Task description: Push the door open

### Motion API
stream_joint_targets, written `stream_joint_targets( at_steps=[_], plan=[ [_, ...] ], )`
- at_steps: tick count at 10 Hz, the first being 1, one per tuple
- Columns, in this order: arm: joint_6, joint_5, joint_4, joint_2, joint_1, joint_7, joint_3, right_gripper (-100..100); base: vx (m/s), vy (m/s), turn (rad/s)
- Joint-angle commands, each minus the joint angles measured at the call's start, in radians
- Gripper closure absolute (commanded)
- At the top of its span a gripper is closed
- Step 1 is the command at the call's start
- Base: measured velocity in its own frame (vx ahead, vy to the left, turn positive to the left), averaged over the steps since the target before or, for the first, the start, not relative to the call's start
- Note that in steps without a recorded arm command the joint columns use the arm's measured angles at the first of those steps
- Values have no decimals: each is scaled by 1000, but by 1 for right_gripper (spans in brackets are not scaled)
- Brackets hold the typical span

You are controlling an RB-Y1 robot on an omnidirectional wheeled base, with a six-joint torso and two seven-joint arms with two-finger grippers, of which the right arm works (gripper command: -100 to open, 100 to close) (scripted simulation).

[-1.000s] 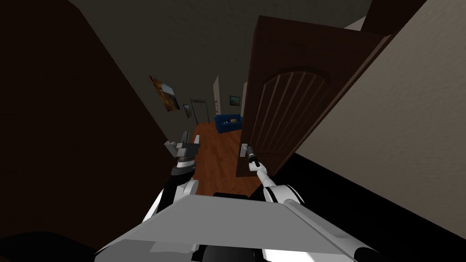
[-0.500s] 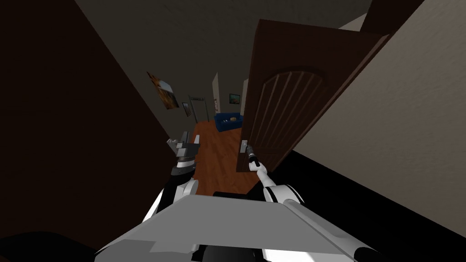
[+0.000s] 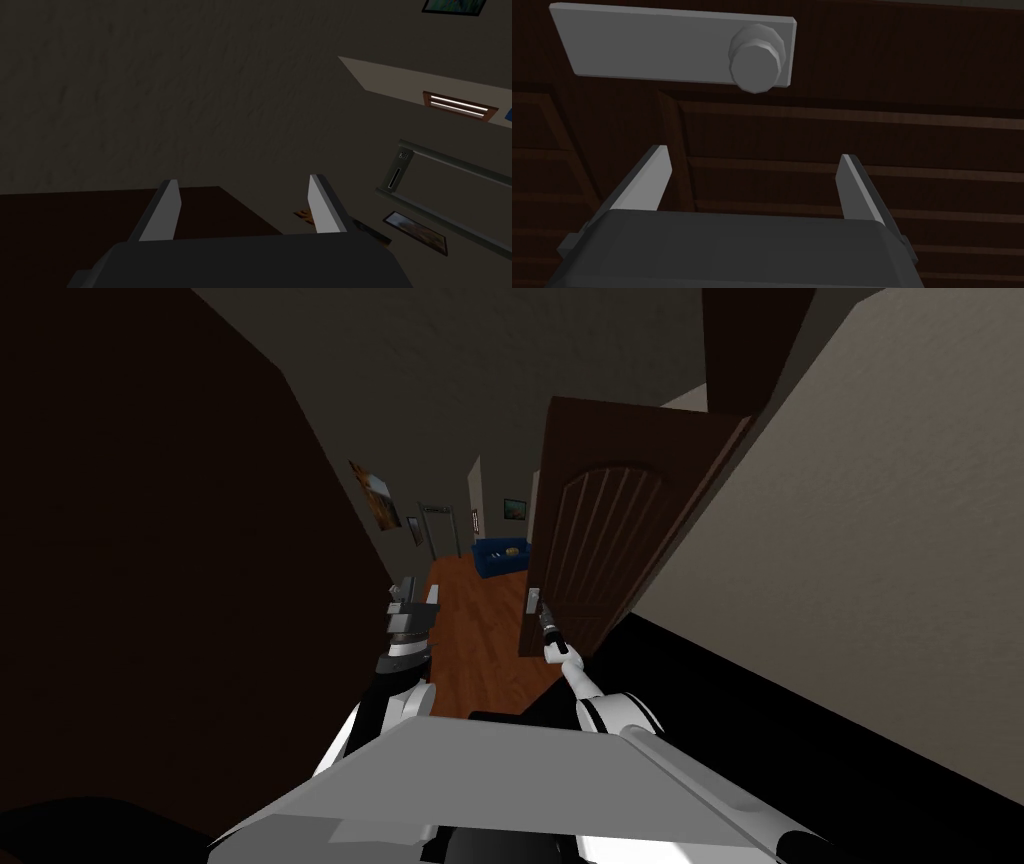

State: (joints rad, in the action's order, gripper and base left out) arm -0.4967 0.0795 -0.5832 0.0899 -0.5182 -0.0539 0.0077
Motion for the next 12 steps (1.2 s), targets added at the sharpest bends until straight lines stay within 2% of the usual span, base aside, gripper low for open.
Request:
stream_joint_targets(
  at_steps=[1,11,12],
  plan=[
    [0,0,0,0,0,0,0,-100,-107,-3,-2],
    [-20,4,4,6,7,9,-15,-100,178,28,21],
    [-20,4,4,6,7,9,-15,100,-13,-4,-1]
  ],
)
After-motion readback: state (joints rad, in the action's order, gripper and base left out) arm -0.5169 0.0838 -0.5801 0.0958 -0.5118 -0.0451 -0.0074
